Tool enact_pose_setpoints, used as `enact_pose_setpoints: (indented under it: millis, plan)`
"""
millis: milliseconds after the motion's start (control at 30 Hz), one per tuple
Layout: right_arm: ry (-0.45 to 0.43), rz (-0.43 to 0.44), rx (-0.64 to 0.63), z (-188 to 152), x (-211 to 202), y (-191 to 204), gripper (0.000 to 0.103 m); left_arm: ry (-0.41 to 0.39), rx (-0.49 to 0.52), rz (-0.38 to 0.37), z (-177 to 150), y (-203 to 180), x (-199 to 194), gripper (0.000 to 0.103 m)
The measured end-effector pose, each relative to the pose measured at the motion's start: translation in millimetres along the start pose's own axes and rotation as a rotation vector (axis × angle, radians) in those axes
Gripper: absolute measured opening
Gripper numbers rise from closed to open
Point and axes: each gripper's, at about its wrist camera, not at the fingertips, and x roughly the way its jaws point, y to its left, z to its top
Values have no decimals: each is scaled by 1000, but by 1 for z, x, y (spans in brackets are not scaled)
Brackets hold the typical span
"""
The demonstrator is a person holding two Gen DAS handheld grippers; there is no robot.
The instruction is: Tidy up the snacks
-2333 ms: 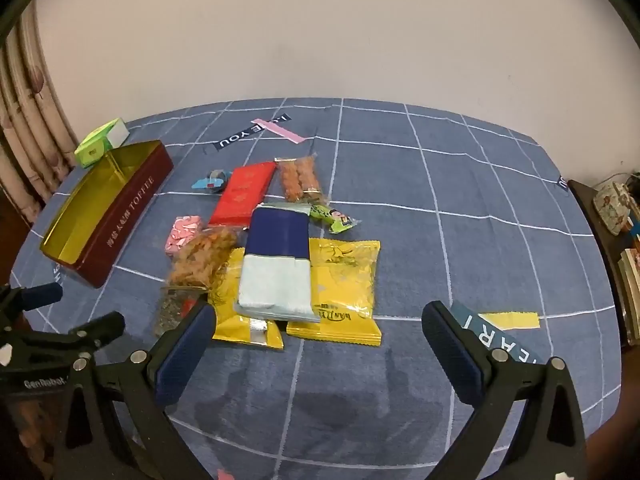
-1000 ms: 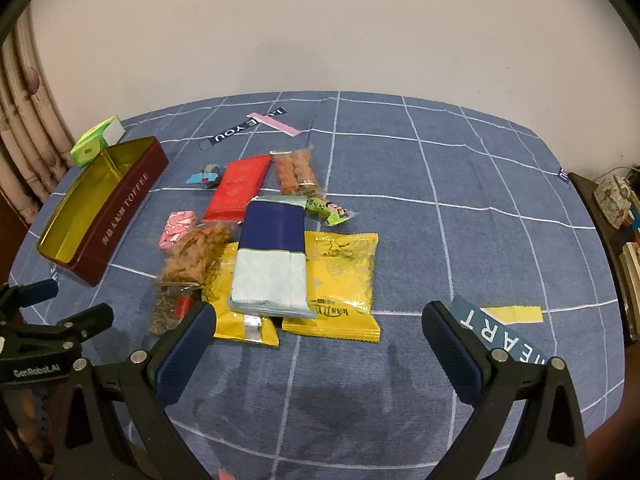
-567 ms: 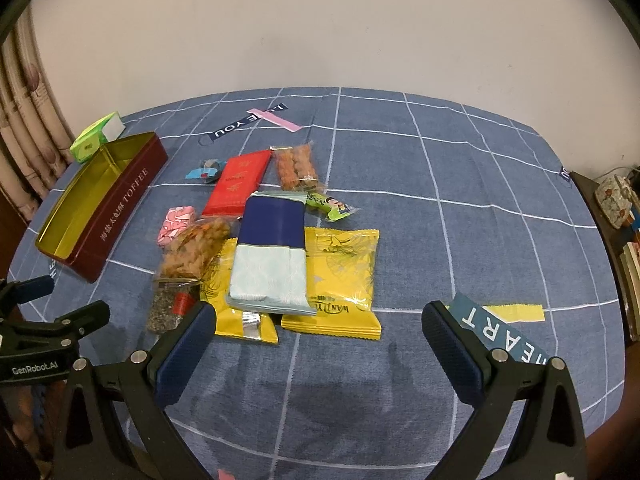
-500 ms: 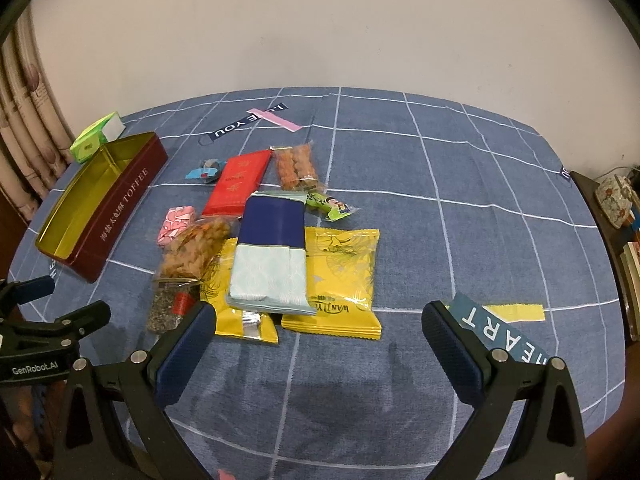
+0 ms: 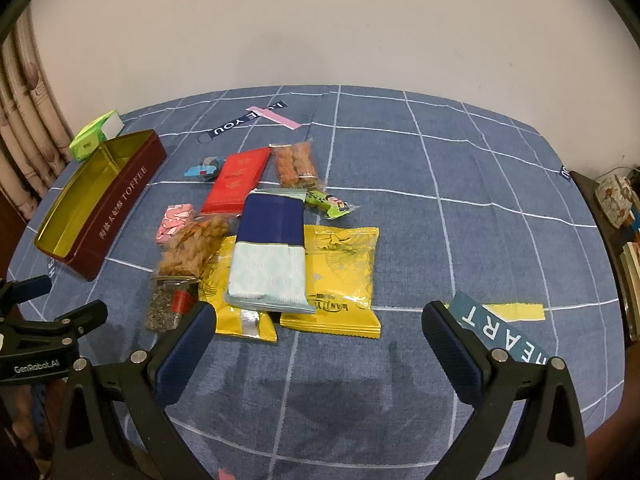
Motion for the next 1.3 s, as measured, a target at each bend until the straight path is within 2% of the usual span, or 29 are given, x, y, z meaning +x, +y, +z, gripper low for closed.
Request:
enact_pose_setpoints:
  millis: [767,1100,1300]
  plan:
    - [24,-15,10,1,8,-7,102,8,-3,5,0,2,4,103]
    - [28,-77,34,5,14,-29,95,13,-1,4,3,5,7,103]
    - [61,-109,33,11,34,-43,93,10,4,14,7,5,9,103]
